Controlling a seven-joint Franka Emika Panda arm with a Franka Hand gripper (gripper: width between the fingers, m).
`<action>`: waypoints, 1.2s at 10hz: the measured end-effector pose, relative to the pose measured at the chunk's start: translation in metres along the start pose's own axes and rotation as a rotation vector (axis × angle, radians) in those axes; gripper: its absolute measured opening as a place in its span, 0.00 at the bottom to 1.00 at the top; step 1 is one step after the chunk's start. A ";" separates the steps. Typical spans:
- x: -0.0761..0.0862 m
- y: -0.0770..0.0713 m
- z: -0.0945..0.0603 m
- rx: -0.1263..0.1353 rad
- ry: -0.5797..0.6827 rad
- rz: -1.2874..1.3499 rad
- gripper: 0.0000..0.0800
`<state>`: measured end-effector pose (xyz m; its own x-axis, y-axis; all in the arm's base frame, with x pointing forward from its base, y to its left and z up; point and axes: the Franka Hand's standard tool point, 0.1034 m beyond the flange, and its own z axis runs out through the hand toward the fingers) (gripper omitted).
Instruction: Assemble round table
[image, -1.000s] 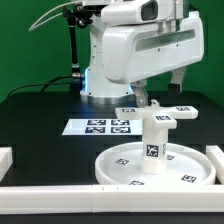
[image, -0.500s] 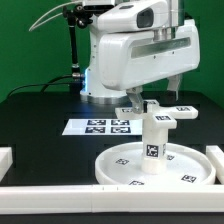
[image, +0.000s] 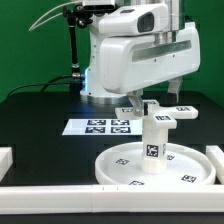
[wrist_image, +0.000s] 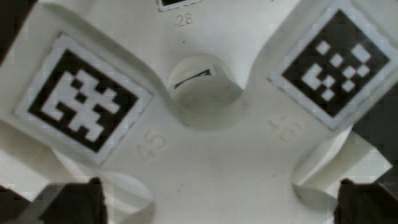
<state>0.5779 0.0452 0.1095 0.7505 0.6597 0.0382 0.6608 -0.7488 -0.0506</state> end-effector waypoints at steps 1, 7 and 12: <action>-0.001 0.000 0.002 0.002 -0.003 -0.002 0.81; -0.003 -0.001 0.007 0.002 -0.020 -0.016 0.81; -0.004 -0.001 0.008 0.003 -0.021 -0.013 0.55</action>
Offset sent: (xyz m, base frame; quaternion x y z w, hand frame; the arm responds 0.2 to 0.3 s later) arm 0.0024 -0.0001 0.0001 0.0082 -0.0245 -0.0463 0.9986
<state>0.5741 0.0438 0.1016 0.7418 0.6704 0.0179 0.6702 -0.7402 -0.0533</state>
